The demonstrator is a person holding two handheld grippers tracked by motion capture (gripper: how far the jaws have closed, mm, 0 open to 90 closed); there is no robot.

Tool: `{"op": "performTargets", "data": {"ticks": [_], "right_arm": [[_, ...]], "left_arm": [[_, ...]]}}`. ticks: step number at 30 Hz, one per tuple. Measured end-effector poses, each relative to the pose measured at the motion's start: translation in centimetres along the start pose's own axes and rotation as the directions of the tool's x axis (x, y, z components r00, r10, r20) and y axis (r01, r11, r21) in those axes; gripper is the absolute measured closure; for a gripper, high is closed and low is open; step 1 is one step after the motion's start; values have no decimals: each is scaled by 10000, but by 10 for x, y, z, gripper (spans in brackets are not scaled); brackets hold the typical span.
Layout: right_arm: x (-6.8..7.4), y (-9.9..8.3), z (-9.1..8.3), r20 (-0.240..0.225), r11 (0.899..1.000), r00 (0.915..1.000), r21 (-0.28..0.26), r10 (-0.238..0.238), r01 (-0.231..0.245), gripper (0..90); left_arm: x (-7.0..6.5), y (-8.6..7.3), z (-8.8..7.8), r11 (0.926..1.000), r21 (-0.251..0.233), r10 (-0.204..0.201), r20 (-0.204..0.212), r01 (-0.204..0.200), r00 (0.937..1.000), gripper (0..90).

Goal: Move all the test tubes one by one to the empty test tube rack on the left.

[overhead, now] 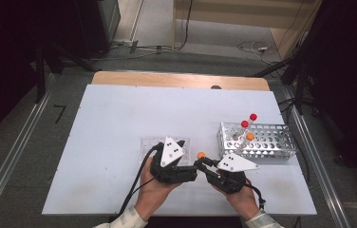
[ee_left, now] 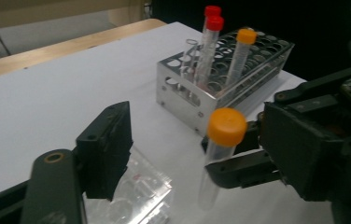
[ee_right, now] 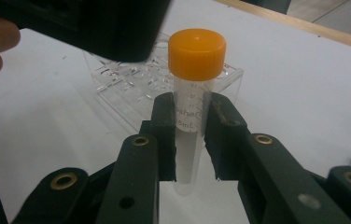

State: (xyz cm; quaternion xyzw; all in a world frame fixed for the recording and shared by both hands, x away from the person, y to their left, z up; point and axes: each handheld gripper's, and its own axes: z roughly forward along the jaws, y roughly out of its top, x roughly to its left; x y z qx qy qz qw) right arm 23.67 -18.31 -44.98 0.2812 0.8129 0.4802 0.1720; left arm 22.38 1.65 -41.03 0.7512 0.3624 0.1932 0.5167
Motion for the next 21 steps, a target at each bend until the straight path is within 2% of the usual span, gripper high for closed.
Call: {"op": "performTargets", "data": {"ticks": [3, 4, 6, 8, 10, 15, 18, 21], "right_arm": [[-1, 0, -1, -81, 9999, 9999, -61, 81, -82, 719], [-1, 0, -1, -81, 9999, 9999, -61, 81, -82, 719], [-1, 0, -3, -33, 9999, 10000, -112, 90, -91, 719], [-1, 0, -3, -54, 9999, 10000, -135, 65, -66, 719], [0, 0, -3, -97, 9999, 9999, -149, 48, -50, 719], [1, 0, -3, -59, 9999, 10000, -122, -3, 2, 719], [0, 0, -3, -98, 9999, 9999, -153, 58, -59, 719], [0, -2, -2, -114, 10000, 9999, -36, 67, -68, 719]], "left_arm": [[-6, 2, 5, 9994, 23, 331, 139, -332, 9994, 376], [-6, 2, 7, 9994, 37, 339, 202, -340, 9992, 376], [-8, 2, 10, 9988, 79, 480, 281, -483, 9985, 453], [-9, 1, 12, 9980, 190, 595, 419, -604, 9973, 480], [-9, 0, 13, 9971, 189, 731, 370, -738, 9966, 520], [-8, -2, 15, 9964, 355, 740, 647, -764, 9952, 639], [-8, -4, 17, 9959, 415, 771, 639, -798, 9950, 670], [-6, -6, 18, 9970, 395, 632, 667, -660, 9958, 694]]}}
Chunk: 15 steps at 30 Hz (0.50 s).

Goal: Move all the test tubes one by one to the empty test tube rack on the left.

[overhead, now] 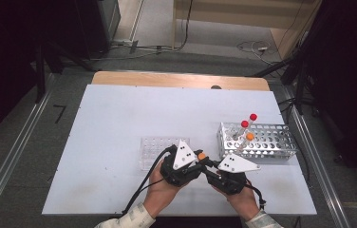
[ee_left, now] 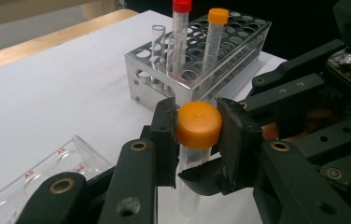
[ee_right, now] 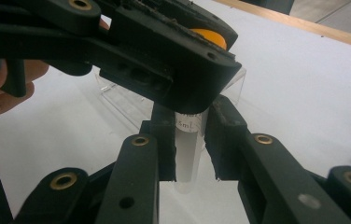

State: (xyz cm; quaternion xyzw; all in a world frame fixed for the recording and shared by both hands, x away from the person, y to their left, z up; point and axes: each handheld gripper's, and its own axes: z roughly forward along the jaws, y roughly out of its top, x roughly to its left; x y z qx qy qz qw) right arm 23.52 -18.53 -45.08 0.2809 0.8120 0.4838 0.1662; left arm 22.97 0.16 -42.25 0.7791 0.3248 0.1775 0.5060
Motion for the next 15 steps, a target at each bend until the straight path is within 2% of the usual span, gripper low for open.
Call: {"op": "performTargets", "data": {"ticks": [3, 4, 5, 6, 8, 10, 15], "right_arm": [[-2, 0, 1, -72, 10000, 9999, -29, 79, -79, 693], [-3, 0, 1, -184, 9998, 9997, -44, 180, -180, 631], [-3, 0, 1, -184, 9998, 9997, -44, 180, -180, 631], [-4, 0, 1, -286, 9997, 9993, -11, 251, -252, 564], [-6, -1, 0, -327, 9995, 9990, 66, 298, -296, 513], [-8, -1, -2, -404, 9989, 9981, 100, 465, -461, 429], [-10, -5, -8, -99, 9990, 9995, 346, 289, -285, 326]], "left_arm": [[2, 0, 0, 10000, 3, 19, 32, -19, 10000, 702], [2, 1, 0, 10000, 24, -8, 42, 8, 10000, 703], [4, 1, 0, 10000, 21, -21, 21, 21, 10000, 703], [5, 1, 0, 10000, -2, -76, 11, 76, 10000, 703], [8, 2, -1, 9996, -10, -279, 87, 280, 9996, 703], [11, 3, -4, 9995, -87, -311, 36, 311, 9995, 703], [14, 10, -13, 9985, -418, -347, -52, 344, 9994, 703]]}}
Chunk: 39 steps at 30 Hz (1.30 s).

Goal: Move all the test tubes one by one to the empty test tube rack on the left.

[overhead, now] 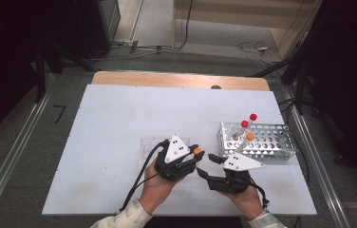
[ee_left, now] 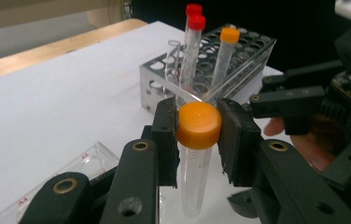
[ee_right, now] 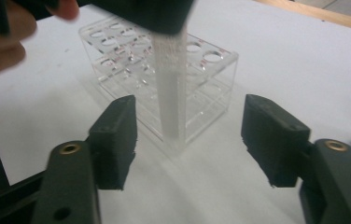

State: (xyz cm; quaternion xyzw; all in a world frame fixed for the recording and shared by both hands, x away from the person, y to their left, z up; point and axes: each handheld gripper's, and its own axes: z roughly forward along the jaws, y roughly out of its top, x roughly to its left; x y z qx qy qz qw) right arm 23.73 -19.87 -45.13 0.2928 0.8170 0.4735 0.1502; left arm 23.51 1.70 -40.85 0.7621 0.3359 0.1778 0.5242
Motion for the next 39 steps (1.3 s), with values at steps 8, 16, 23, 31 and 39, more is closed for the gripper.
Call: {"op": "performTargets", "data": {"ticks": [8, 16, 23, 31, 39], "right_arm": [[-4, -5, -4, 45, 9996, 9997, 109, 246, -246, 302], [-7, -7, -3, 212, 9991, 9991, 232, 355, -360, 290], [-7, -7, -2, 284, 9989, 9988, 218, 406, -412, 291], [-7, -7, -3, 400, 9989, 9982, 159, 438, -445, 291], [-9, -8, -3, 398, 9986, 9980, 194, 491, -499, 292]], "left_arm": [[6, 9, -13, 9990, -403, -185, -31, 184, 9998, 704], [18, 16, -27, 9961, -792, -407, -344, 379, 9986, 704], [23, 16, -29, 9970, -742, -292, -764, 236, 9966, 703], [28, 12, -24, 9979, -598, -305, -1012, 245, 9944, 703], [25, 2, -10, 9997, -232, -141, -1062, 117, 9942, 703]]}}
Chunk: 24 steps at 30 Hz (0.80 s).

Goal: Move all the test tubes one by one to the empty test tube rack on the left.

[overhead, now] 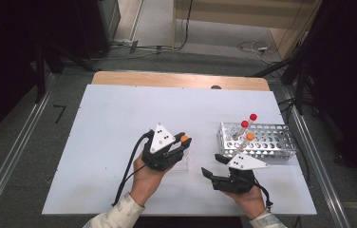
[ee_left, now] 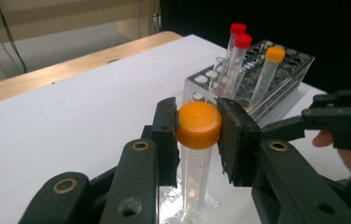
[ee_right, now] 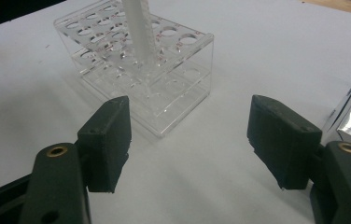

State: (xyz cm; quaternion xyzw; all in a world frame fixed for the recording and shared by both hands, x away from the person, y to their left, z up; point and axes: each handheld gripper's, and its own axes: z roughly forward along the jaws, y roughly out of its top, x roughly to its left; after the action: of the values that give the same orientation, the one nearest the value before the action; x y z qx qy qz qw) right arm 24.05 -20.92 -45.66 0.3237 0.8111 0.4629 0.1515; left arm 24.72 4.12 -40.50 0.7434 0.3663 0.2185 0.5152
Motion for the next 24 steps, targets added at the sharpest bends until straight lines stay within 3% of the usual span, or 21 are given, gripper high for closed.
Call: {"op": "performTargets", "data": {"ticks": [5, 17, 24], "right_arm": [[0, 0, -1, -16, 10000, 10000, -32, -32, 31, 292], [-1, 0, -1, -4, 10000, 10000, -27, -14, 14, 294], [-1, 0, -3, 49, 10000, 10000, -81, 1, -1, 298]], "left_arm": [[-6, -10, 9, 9987, 403, 324, -112, -320, 9994, 702], [-9, -26, 19, 9960, 847, 278, -105, -269, 9996, 691], [-8, -20, 11, 9981, 609, -102, 50, 99, 9999, 503]]}}
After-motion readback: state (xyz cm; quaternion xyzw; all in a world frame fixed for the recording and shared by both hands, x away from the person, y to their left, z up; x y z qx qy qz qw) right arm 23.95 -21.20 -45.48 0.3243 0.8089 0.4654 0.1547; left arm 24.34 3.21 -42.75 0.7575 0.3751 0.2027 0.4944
